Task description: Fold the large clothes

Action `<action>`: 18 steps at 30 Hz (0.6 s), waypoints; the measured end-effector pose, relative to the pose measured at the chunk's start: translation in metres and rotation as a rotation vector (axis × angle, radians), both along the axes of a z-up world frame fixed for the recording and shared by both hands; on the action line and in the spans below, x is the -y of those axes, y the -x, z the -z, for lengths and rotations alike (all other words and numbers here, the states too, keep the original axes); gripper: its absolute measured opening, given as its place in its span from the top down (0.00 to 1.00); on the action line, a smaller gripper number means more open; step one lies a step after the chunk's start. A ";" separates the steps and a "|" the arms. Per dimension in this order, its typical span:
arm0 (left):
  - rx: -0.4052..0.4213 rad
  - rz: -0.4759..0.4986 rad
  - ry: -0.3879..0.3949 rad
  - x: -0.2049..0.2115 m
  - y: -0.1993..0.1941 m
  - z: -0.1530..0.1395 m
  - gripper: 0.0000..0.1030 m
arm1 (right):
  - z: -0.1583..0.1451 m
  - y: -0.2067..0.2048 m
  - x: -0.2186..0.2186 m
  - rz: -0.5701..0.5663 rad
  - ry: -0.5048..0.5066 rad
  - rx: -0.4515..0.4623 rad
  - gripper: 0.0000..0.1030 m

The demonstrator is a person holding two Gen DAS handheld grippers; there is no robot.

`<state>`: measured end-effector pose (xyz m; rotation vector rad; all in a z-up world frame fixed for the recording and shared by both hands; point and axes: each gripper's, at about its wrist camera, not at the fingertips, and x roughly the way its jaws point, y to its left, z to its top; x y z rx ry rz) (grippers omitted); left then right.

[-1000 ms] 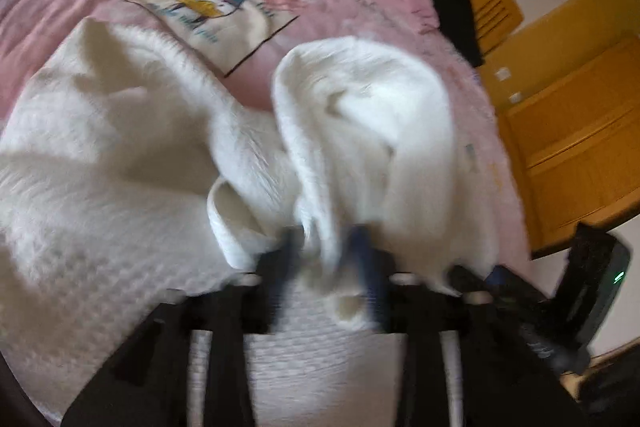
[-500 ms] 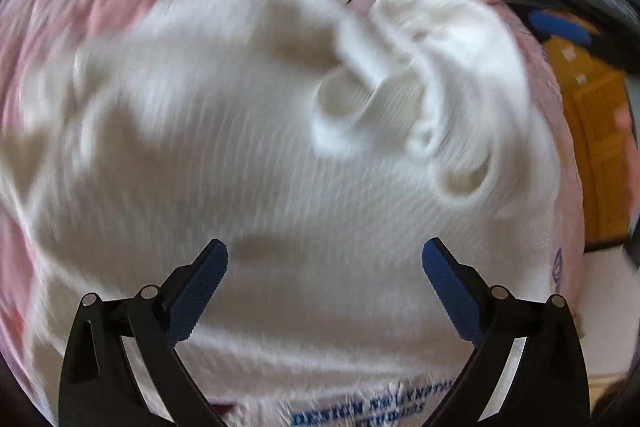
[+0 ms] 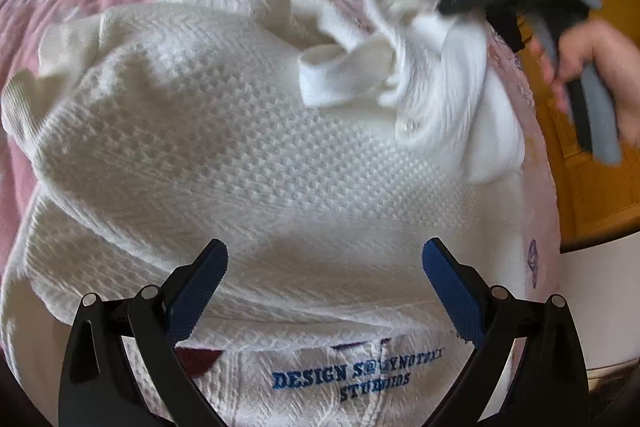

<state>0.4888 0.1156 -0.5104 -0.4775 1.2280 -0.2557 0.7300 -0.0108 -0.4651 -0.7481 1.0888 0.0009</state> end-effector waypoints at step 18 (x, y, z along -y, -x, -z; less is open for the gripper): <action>0.005 0.013 0.032 0.010 -0.002 -0.004 0.08 | -0.114 0.092 0.028 -0.180 -0.279 0.573 0.91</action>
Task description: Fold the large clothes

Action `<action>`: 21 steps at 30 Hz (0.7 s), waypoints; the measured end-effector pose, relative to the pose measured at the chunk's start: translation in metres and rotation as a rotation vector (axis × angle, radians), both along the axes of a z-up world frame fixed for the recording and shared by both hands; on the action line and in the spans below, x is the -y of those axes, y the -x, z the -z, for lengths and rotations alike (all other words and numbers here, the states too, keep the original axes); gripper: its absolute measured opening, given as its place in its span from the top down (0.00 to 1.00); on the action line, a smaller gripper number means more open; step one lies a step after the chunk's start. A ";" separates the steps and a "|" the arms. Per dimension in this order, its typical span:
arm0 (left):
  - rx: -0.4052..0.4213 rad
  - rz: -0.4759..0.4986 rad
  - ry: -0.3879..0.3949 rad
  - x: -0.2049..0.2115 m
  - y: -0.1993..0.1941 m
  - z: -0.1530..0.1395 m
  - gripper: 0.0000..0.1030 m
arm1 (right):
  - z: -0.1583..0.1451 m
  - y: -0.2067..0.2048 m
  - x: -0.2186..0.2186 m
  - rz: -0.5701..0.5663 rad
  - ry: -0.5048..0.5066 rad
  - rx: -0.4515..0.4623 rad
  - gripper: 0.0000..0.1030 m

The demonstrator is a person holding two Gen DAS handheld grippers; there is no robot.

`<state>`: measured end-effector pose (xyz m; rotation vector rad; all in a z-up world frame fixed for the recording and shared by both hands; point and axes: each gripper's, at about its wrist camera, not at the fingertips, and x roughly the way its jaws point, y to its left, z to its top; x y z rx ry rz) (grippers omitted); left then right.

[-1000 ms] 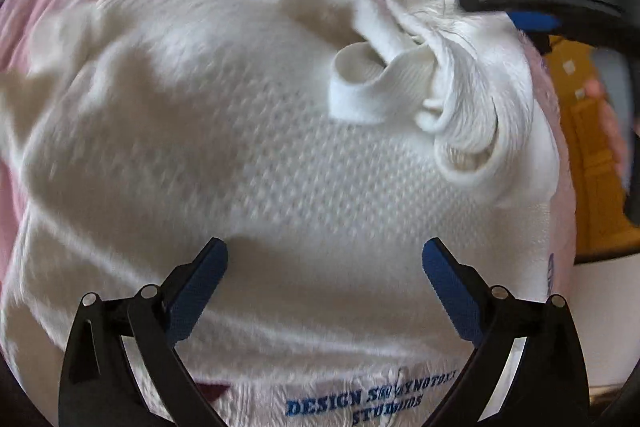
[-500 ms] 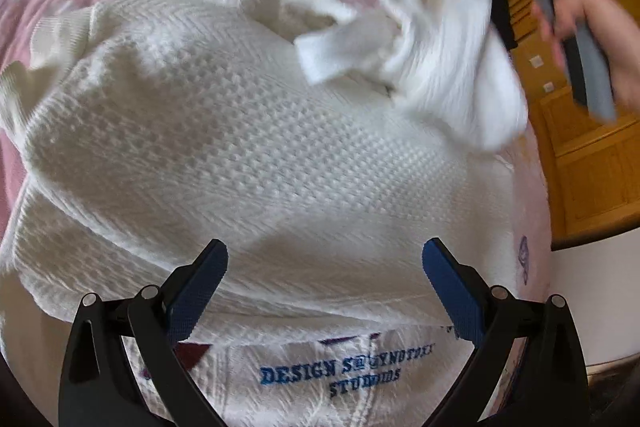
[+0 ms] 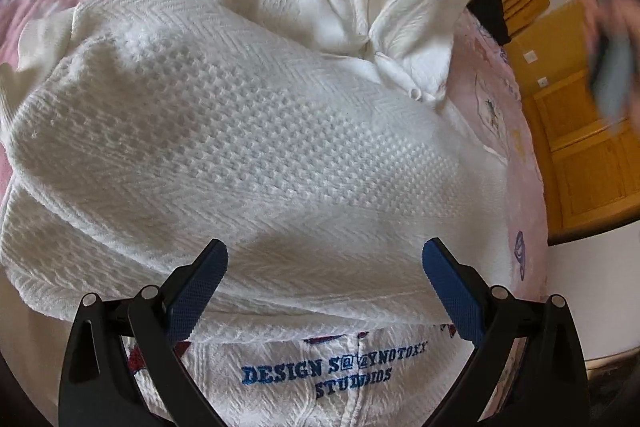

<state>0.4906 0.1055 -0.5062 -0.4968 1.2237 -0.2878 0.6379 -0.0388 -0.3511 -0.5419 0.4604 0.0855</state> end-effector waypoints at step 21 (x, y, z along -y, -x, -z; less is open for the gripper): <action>0.015 0.062 -0.201 0.012 -0.010 -0.023 0.08 | 0.109 0.208 0.097 -0.042 -0.423 -0.335 0.26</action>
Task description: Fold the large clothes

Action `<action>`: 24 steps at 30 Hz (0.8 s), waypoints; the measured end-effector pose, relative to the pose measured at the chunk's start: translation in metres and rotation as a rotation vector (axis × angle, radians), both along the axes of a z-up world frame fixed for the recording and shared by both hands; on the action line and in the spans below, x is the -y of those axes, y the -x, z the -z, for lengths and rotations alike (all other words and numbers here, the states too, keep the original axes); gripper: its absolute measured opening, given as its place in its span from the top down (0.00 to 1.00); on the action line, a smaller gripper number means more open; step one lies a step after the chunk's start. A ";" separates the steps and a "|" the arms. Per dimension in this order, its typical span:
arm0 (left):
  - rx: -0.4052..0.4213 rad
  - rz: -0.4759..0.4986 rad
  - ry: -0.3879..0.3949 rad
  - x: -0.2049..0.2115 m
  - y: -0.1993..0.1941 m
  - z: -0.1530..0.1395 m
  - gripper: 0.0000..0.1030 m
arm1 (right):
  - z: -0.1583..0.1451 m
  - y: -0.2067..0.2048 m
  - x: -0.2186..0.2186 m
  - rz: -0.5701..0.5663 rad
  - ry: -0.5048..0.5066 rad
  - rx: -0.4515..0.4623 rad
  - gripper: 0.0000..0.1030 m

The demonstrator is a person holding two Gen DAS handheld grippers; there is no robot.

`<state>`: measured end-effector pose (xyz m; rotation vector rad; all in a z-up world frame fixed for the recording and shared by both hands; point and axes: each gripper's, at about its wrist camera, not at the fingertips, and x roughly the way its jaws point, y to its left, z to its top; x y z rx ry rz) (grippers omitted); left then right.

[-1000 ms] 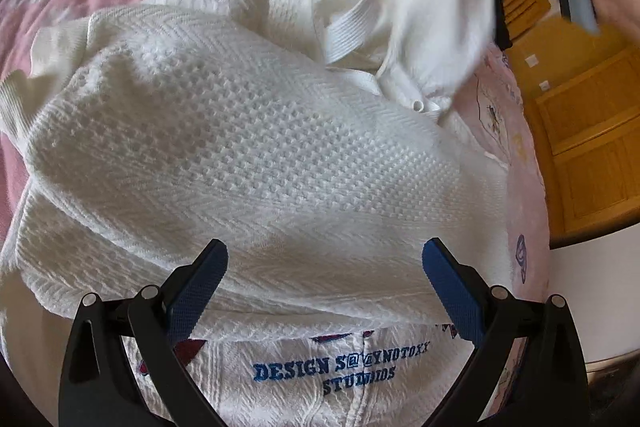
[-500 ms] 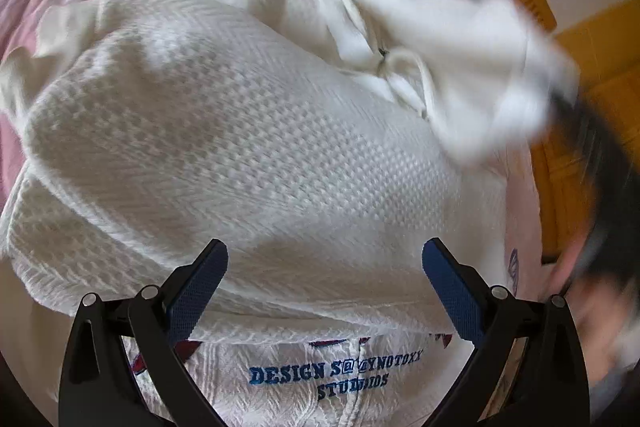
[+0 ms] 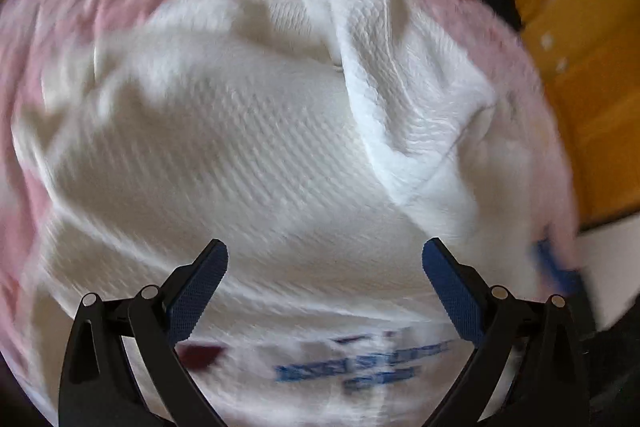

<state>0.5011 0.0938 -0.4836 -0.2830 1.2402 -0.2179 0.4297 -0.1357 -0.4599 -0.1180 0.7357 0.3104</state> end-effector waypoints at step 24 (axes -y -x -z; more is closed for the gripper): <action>0.067 0.032 -0.143 0.013 -0.071 -0.003 0.08 | -0.038 -0.175 -0.022 0.052 -0.012 -0.136 0.91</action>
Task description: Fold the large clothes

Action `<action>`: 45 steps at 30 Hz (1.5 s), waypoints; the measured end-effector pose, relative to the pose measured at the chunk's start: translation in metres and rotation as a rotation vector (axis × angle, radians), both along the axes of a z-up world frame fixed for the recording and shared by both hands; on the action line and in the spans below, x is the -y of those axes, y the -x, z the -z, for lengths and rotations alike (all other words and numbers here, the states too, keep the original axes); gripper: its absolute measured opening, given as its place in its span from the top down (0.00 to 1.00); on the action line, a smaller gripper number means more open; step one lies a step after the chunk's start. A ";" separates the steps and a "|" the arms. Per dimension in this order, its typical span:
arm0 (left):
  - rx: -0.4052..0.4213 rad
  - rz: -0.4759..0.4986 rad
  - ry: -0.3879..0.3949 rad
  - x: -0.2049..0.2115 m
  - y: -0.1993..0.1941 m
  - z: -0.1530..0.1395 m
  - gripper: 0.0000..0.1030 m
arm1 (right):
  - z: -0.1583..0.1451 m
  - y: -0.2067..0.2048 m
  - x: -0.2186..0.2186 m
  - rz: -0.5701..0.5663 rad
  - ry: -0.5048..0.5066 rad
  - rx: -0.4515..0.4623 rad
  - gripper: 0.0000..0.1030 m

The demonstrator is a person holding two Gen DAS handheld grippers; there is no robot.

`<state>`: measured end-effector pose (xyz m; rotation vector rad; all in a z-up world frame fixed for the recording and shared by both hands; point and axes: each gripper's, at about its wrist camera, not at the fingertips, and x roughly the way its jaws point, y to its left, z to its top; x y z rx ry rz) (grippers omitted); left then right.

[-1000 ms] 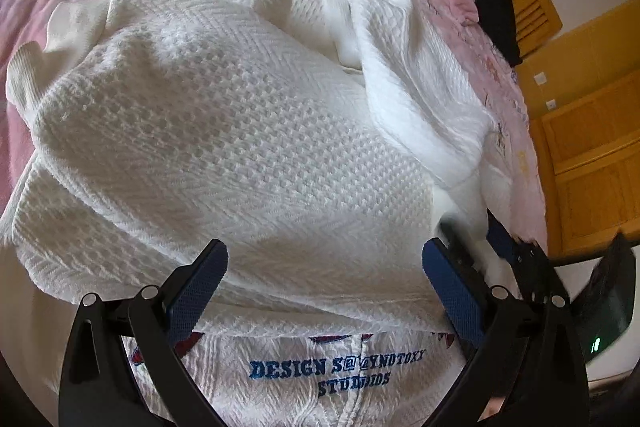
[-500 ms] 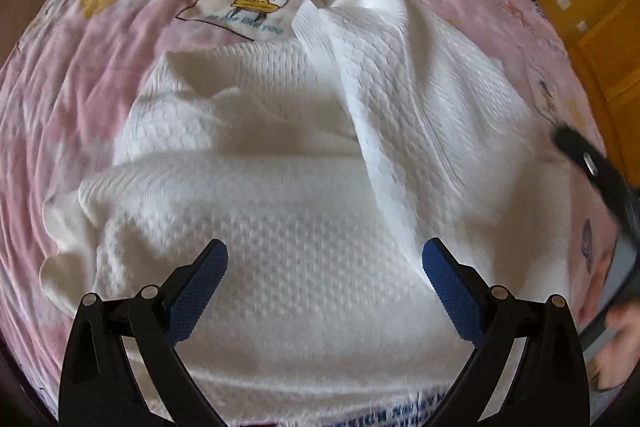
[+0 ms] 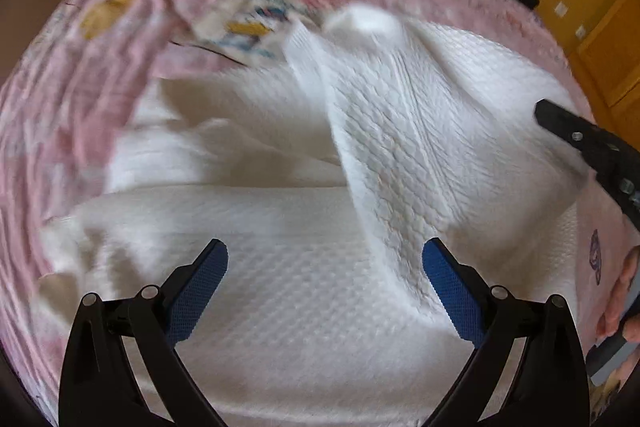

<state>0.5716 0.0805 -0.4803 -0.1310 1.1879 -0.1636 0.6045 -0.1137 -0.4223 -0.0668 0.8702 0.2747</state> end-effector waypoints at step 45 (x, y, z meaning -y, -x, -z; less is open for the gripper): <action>-0.230 0.038 0.330 -0.024 -0.021 0.038 0.84 | 0.087 0.065 0.055 0.127 -0.530 -0.221 0.95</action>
